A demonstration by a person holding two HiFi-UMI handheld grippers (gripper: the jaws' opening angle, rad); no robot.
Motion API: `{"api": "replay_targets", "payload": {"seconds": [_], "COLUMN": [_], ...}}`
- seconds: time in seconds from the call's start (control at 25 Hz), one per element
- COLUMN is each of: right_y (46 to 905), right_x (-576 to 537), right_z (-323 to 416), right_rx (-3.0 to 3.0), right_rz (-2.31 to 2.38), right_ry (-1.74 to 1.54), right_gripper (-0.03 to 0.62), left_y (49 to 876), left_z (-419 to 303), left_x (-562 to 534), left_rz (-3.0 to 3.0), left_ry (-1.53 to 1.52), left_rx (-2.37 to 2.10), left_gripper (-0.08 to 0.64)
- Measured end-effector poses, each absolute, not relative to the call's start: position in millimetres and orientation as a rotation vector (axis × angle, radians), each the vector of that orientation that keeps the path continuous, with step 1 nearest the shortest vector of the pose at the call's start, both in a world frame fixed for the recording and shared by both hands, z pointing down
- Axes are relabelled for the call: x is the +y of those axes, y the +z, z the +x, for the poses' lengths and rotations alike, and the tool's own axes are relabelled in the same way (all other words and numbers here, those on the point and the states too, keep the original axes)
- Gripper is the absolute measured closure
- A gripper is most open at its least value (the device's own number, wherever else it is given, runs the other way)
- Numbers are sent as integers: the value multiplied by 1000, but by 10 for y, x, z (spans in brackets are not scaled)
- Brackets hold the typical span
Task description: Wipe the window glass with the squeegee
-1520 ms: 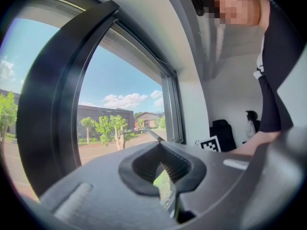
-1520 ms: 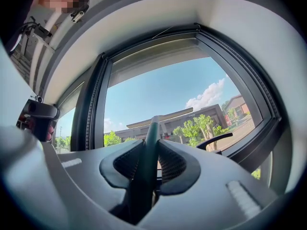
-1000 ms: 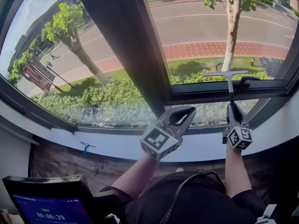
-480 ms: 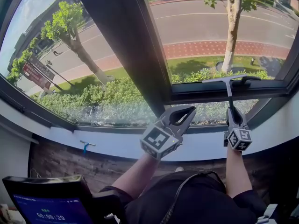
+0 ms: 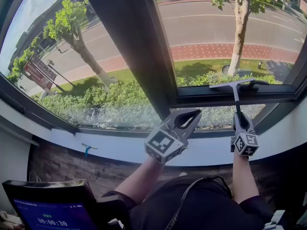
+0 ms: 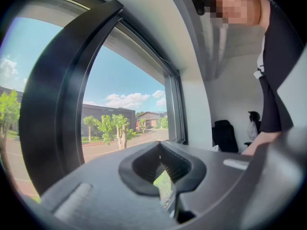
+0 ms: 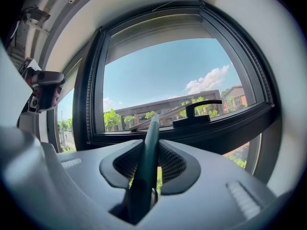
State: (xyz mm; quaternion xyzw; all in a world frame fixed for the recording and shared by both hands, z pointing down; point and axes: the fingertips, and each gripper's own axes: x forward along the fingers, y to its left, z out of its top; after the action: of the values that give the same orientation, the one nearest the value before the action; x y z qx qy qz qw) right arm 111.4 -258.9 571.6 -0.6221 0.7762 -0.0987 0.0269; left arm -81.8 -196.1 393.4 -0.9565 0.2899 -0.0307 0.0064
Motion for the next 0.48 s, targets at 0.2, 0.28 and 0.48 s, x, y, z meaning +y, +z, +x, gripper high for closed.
{"api": "replay_targets", "payload": {"seconds": [0.2,0.28,0.48], "right_y": [5591,5550,5310], "right_x": [-2552,-2530,-2414], "right_z": [1091,1077,990], "right_rx": [2399,2404,2379], "right_rz": [-1873,-1865,-1859], "right_ry": [-300,-288,-245], "right_gripper": [491,491,491], "left_y": [3956,3965,3940], "left_z": [-822,-828,-906], "left_x": [-1945,-1941,-1957], "left_rz": [-2998,-3001,-3009], "left_ry": [-92,-87,-67], "left_rx": [900,894,853], "left_gripper": [557,557,557]}}
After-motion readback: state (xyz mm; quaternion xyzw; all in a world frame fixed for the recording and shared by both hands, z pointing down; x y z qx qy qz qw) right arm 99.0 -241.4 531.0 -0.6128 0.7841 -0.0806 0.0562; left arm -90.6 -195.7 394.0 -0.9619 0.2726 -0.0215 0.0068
